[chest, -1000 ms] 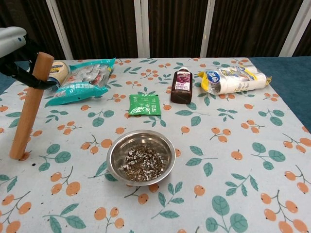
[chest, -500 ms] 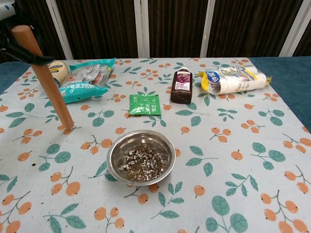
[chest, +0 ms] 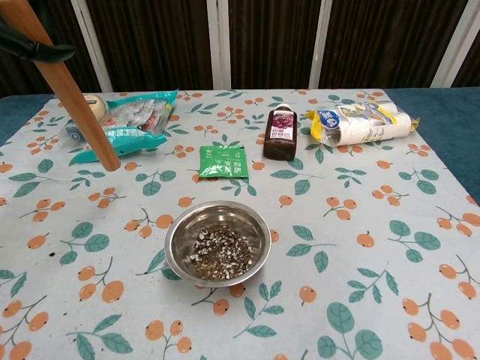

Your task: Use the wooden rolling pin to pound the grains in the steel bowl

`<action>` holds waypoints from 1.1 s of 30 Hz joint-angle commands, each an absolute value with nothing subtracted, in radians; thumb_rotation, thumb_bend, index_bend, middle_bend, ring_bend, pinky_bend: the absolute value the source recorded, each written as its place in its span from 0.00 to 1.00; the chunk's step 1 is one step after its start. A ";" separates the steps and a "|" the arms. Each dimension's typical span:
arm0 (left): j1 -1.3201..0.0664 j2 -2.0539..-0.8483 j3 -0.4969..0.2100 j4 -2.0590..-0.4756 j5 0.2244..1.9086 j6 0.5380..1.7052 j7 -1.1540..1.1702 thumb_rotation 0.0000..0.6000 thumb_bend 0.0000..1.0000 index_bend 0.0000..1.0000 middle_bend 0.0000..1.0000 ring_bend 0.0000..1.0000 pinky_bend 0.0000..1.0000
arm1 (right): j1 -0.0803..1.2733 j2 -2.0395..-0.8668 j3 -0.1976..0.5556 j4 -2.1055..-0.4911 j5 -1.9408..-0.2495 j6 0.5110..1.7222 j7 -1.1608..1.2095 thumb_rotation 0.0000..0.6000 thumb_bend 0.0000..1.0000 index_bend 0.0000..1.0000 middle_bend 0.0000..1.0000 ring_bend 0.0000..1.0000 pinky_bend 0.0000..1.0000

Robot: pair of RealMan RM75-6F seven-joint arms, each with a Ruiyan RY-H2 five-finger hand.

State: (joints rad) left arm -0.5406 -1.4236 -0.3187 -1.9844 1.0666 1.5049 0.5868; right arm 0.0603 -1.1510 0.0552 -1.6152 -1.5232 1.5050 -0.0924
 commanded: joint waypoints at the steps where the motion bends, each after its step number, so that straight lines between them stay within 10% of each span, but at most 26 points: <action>1: -0.536 -1.417 -0.319 -1.986 1.070 1.504 0.577 1.00 0.89 0.67 0.70 0.19 0.00 | 0.060 -1.151 0.055 -1.615 -1.522 1.504 -0.094 1.00 0.37 0.00 0.00 0.00 0.00; 33: -0.557 -1.445 -0.327 -2.051 1.075 1.486 0.571 1.00 0.89 0.67 0.71 0.19 0.00 | 0.062 -1.151 0.055 -1.617 -1.519 1.499 -0.100 1.00 0.37 0.00 0.00 0.00 0.00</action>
